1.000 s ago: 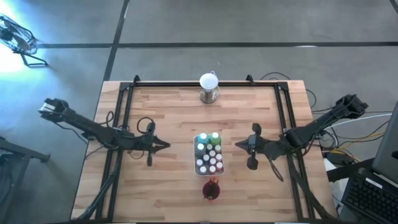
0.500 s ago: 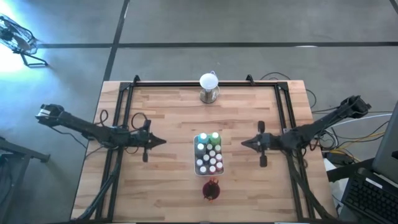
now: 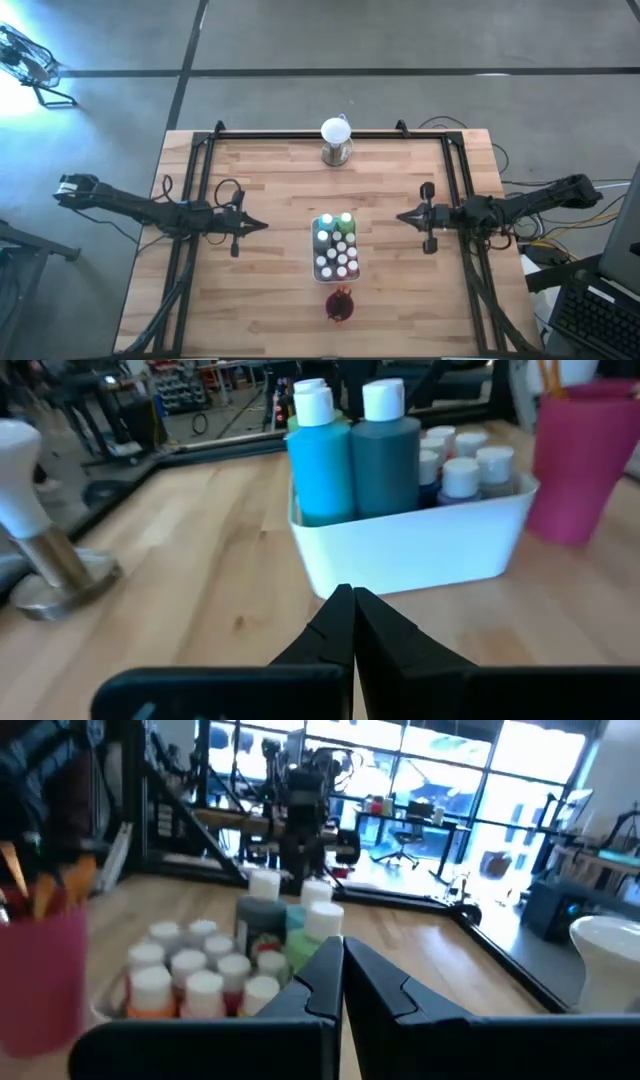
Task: Pick & Place Paint Supplies
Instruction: Return to Home Position
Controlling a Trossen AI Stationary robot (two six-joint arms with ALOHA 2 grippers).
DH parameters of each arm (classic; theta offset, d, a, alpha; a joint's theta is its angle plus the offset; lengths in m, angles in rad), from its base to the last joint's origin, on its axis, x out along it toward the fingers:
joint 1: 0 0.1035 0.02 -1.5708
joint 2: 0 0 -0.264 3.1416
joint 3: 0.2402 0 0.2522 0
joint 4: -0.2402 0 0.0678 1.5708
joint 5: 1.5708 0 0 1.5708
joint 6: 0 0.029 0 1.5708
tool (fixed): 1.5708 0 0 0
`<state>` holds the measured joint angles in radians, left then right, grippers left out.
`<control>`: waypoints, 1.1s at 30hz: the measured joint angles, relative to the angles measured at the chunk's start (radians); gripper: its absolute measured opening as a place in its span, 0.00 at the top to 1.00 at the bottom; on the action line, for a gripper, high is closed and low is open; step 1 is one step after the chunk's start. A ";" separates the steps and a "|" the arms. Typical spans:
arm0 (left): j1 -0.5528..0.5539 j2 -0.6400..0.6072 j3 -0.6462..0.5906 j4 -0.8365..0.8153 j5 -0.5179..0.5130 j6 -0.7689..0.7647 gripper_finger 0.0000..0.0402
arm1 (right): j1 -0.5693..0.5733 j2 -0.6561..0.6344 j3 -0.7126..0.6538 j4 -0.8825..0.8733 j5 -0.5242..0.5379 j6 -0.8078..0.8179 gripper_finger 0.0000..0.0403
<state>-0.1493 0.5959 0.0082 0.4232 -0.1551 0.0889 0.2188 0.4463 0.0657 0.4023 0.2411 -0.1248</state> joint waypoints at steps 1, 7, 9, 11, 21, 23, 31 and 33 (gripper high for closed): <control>0.000 0.001 0.000 0.000 -0.012 0.023 0.99 | -0.013 -0.006 -0.011 -0.001 -0.011 -0.015 0.98; 0.001 0.001 0.001 -0.005 -0.056 0.041 0.98 | -0.082 -0.021 -0.057 -0.049 -0.017 0.028 0.98; 0.001 0.001 0.001 -0.008 -0.056 0.034 0.98 | -0.102 -0.019 -0.057 -0.099 -0.007 0.073 0.98; 0.001 0.001 0.002 -0.008 -0.056 0.033 0.97 | -0.119 -0.019 -0.057 -0.144 0.016 0.109 0.98; 0.000 0.001 0.002 -0.009 -0.056 0.031 0.97 | -0.131 -0.019 -0.057 -0.266 0.181 -0.031 0.98; 0.000 0.001 0.002 -0.009 -0.056 0.031 0.97 | -0.130 -0.019 -0.057 -0.267 0.180 -0.032 0.98; 0.000 -0.072 0.000 -0.174 -0.056 0.030 0.97 | -0.130 -0.019 -0.057 -0.269 0.179 -0.032 0.98; 0.000 -0.119 0.000 -0.289 -0.056 0.030 0.97 | -0.130 -0.019 -0.057 -0.269 0.179 -0.032 0.98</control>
<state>-0.1493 0.4766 0.0082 0.1347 -0.2108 0.1192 0.0887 0.4271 0.0090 0.1337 0.4201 -0.1570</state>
